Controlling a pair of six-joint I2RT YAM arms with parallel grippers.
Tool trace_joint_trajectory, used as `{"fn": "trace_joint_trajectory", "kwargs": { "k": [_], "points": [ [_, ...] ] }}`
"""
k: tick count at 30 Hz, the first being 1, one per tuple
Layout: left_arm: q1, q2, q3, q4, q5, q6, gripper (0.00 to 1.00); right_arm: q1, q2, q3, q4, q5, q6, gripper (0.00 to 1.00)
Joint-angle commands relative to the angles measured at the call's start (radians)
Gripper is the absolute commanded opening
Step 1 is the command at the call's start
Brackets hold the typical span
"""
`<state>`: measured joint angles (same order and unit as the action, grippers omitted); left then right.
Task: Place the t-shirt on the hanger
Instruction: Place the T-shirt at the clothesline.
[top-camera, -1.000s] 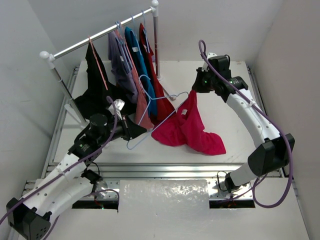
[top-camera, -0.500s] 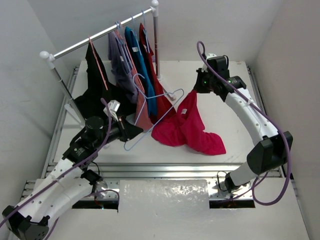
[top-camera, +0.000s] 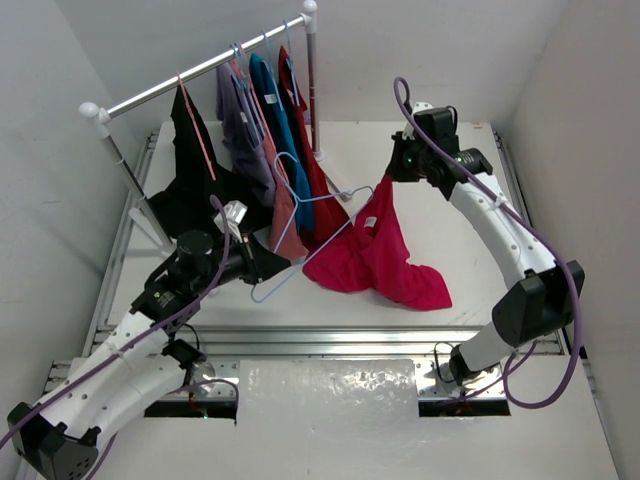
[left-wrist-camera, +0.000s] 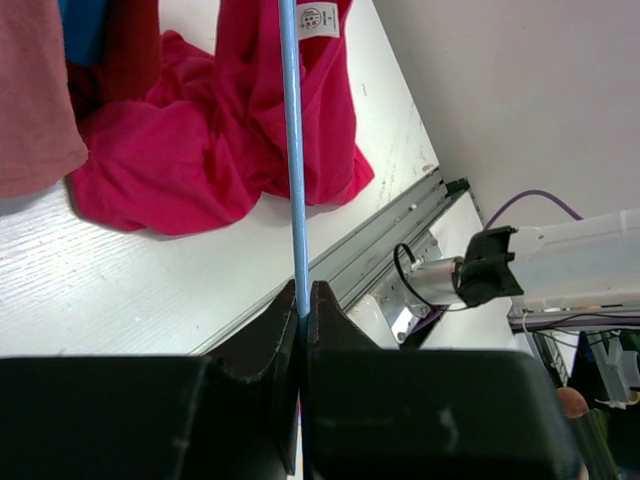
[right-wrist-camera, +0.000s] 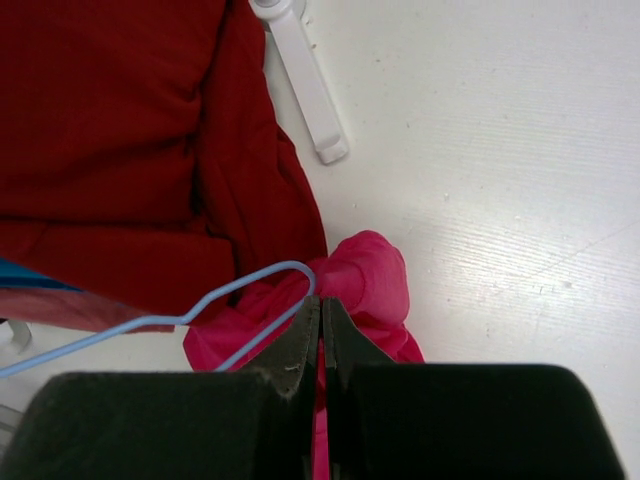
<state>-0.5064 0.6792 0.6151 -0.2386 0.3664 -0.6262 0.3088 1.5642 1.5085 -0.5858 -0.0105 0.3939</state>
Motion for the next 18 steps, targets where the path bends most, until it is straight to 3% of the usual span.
{"fn": "trace_joint_trajectory", "kwargs": {
  "k": [1, 18],
  "points": [
    [-0.018, -0.006, 0.005, 0.088, 0.034, -0.01, 0.0, -0.004, 0.022, 0.062, 0.03, -0.011, -0.016, 0.0],
    [-0.023, 0.017, 0.023, 0.065, 0.0, 0.0, 0.0, -0.002, 0.028, 0.045, 0.052, -0.086, 0.0, 0.0]
  ]
}}
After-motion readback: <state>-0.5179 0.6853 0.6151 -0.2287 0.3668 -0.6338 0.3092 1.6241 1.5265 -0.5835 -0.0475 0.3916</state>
